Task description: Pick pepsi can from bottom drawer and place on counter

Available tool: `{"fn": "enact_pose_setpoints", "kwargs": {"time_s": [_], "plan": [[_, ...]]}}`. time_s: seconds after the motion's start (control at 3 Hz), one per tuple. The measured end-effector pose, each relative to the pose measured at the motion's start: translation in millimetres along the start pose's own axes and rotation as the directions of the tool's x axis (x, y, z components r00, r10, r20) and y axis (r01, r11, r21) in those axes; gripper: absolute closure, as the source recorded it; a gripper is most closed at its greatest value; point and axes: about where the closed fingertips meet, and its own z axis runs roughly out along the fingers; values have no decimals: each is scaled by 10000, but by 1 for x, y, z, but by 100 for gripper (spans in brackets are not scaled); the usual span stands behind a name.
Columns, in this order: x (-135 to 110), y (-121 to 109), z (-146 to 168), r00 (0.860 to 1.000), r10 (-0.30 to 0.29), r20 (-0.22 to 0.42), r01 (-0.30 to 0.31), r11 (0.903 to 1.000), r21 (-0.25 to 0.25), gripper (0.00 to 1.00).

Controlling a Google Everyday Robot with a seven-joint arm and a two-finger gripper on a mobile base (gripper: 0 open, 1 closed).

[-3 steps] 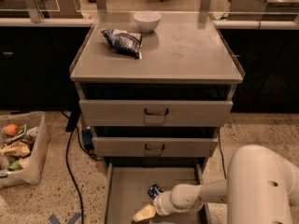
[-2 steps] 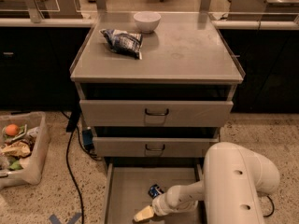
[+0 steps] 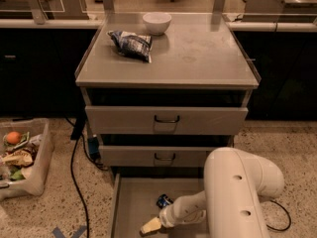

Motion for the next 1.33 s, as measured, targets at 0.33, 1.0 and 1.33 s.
{"fn": "enact_pose_setpoints", "kwargs": {"time_s": [0.33, 1.0, 1.33], "plan": [[0, 0, 0, 10000, -4, 0, 4, 10000, 3, 0], [-58, -64, -45, 9964, 74, 849, -258, 9757, 2176, 0], [-58, -104, -36, 9984, 254, 507, -395, 9533, 2993, 0]]}}
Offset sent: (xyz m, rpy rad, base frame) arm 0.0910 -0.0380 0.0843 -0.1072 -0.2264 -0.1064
